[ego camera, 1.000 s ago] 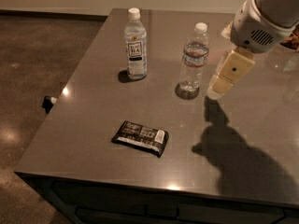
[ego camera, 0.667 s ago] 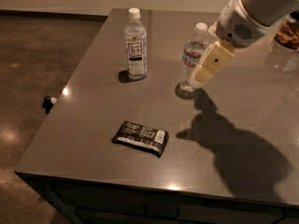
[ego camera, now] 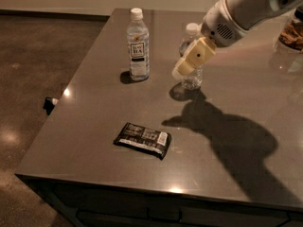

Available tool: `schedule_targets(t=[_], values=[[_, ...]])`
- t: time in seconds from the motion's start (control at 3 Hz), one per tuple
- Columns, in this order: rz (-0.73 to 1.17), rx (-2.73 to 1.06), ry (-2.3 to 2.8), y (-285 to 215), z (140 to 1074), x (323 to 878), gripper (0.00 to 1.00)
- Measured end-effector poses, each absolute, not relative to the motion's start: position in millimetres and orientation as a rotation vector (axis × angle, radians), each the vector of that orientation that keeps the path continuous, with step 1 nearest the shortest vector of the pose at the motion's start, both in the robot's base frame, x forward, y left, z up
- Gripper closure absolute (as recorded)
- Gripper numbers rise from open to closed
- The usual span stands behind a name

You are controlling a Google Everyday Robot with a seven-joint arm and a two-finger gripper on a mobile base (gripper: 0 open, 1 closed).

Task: Knock water bottle over

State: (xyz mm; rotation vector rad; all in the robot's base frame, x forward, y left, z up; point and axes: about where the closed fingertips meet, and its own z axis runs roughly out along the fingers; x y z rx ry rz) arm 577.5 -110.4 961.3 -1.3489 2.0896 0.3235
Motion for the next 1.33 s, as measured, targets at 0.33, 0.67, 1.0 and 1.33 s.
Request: schedule_targets(t=[0.33, 0.67, 1.0, 1.33], values=[[0.357, -1.296, 2.056, -102, 962, 593, 0.00], [0.396, -1.267, 2.021, -94, 964, 604, 0.26], [0.401, -1.257, 2.003, -90, 965, 606, 0.49], [0.404, -1.262, 2.003, -88, 964, 606, 0.40]])
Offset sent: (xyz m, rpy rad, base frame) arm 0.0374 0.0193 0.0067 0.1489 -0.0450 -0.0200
